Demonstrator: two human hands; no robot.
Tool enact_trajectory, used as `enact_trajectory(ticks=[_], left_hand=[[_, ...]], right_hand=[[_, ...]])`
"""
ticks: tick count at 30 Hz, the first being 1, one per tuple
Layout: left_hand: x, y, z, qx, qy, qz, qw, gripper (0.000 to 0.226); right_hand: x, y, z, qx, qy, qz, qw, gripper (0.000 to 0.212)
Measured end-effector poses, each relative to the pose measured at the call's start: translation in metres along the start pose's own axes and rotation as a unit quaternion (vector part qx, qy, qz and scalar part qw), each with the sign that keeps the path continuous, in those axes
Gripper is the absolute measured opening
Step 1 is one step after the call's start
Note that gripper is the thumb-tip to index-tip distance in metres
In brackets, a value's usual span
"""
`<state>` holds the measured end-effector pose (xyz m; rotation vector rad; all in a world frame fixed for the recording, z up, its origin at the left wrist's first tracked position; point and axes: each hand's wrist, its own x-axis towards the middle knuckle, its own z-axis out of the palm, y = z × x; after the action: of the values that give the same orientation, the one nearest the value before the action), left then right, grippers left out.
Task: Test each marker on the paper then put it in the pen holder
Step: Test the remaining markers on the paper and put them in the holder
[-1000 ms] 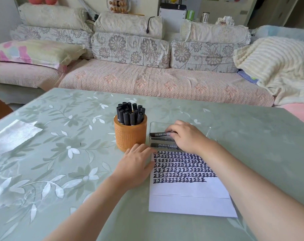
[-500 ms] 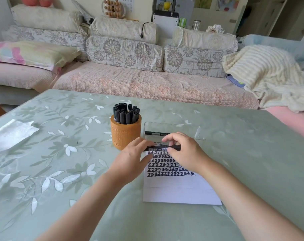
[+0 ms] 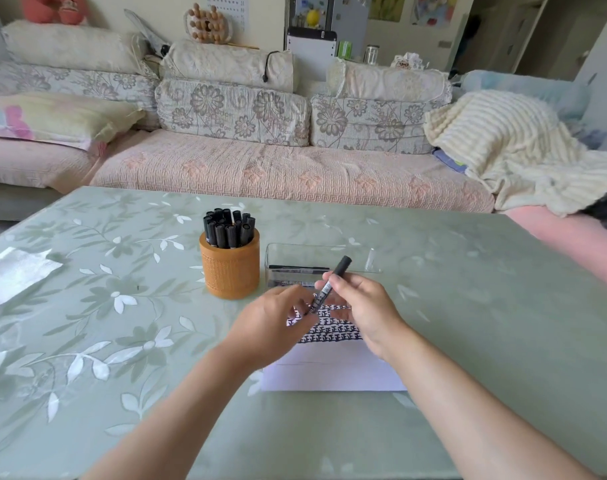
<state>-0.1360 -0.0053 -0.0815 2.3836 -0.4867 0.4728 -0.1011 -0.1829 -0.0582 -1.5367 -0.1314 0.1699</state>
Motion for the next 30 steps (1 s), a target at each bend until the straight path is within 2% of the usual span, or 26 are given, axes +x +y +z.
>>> enact_trajectory(ticks=[2, 5, 8, 11, 13, 16, 20, 27, 30], left_hand=[[0.0, 0.008, 0.002, 0.013, -0.017, 0.001, 1.0, 0.022], [0.003, 0.009, 0.0, 0.012, 0.035, 0.007, 0.999, 0.018], [0.005, 0.004, -0.002, 0.027, 0.093, 0.027, 0.995, 0.011], [0.004, 0.003, -0.002, 0.069, 0.078, 0.056, 0.993, 0.029], [0.004, 0.001, 0.0, 0.094, 0.048, 0.092, 0.99, 0.033], [0.006, 0.003, 0.005, 0.134, 0.008, 0.118, 0.984, 0.024], [0.01, 0.01, 0.009, 0.154, 0.003, 0.129, 0.98, 0.014], [0.007, 0.007, 0.009, 0.141, -0.029, 0.087, 0.986, 0.01], [0.009, 0.009, 0.007, 0.134, -0.073, 0.044, 0.987, 0.016]], right_hand=[[0.001, -0.002, -0.002, -0.024, -0.005, -0.009, 1.0, 0.016], [0.004, -0.003, -0.011, -0.155, -0.007, -0.042, 0.987, 0.022], [0.005, -0.005, -0.021, -0.325, -0.054, -0.058, 0.942, 0.023], [0.0, -0.009, -0.027, -0.45, -0.111, -0.038, 0.885, 0.026], [-0.002, -0.009, -0.029, -0.468, -0.134, -0.03, 0.873, 0.03], [-0.005, -0.007, -0.032, -0.474, -0.161, -0.042, 0.865, 0.031], [-0.005, -0.008, -0.038, -0.497, -0.169, -0.06, 0.849, 0.028], [-0.007, -0.008, -0.039, -0.523, -0.186, -0.072, 0.829, 0.024], [-0.007, -0.003, -0.04, -0.568, -0.164, -0.134, 0.796, 0.019]])
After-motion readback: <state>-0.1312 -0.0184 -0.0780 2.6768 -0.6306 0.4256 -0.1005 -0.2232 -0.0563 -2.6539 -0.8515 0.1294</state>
